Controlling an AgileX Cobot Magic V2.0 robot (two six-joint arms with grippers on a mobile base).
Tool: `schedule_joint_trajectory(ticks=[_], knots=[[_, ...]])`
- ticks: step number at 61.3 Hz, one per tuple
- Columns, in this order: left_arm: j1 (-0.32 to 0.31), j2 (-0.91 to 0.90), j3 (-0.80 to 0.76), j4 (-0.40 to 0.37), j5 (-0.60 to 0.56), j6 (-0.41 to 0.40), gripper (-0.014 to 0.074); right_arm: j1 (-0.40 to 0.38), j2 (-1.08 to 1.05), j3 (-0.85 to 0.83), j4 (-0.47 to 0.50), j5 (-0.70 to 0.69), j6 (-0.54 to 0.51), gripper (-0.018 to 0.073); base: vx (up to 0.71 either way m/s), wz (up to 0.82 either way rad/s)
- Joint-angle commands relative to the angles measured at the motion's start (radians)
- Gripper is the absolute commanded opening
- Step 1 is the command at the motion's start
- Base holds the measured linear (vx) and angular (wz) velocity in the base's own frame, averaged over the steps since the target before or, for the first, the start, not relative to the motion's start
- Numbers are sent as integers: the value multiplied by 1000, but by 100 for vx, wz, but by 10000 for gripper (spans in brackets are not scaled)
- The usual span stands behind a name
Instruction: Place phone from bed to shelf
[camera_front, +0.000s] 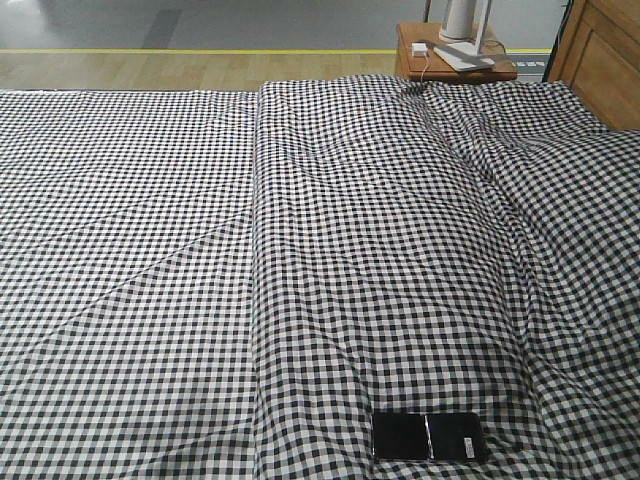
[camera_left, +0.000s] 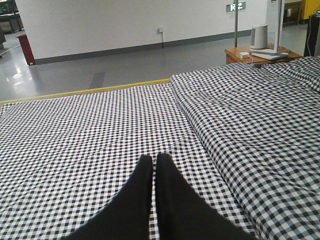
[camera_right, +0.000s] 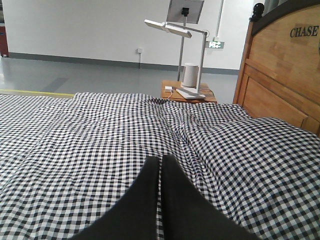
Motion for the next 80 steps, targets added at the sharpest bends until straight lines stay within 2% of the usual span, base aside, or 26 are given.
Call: schedule_joint_trajectory(ticks=[1,58,69,80], knots=[[-3,-5,-23,-9,-72,-6,1,-4,-12,4,-8,-71,5,-10,0,0],[-3,-5,-23,-9,-72,-6,1,-4,-12,4,-8,-72,5,-10,0,0],[-3,-5,-23,-9,-72,-6,1,-4,-12,4,-8,-105,5,-10,0,0],[-3,-5,-23,-9,-72,-6,1,-4,-12,4,-8,-226,5,-10,0,0]])
